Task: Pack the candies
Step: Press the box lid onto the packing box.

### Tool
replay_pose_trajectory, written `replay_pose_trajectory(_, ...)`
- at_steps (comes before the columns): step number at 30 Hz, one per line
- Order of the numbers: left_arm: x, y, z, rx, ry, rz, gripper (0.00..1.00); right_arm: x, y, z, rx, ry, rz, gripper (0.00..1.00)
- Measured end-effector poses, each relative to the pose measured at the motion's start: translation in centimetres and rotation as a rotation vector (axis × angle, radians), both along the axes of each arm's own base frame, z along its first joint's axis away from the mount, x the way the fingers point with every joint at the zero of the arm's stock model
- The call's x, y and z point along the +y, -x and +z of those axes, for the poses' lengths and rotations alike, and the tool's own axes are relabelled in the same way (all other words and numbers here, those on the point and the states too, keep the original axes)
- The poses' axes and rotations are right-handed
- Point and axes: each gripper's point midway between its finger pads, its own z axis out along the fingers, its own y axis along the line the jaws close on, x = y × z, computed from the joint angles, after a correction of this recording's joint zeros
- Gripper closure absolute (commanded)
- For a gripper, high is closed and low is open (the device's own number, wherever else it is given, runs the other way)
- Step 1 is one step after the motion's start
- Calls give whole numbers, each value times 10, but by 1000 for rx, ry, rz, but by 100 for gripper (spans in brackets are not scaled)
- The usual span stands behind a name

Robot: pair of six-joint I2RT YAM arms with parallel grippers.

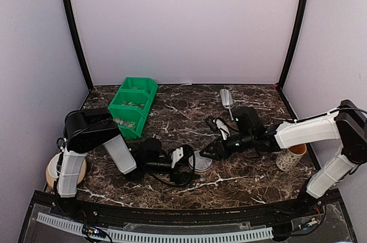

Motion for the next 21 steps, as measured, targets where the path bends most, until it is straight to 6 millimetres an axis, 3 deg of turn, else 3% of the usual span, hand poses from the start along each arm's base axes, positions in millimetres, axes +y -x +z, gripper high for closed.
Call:
replay_pose_trajectory(8,0,0,0,0,0,0,29,2,4,16,-22,-34,20,58)
replay_pose_trajectory(14,0,0,0,0,0,0,29,11,22,29,-36,-70,92,57)
replay_pose_trajectory(21,0,0,0,0,0,0,29,11,44,12,-3,-51,134,58)
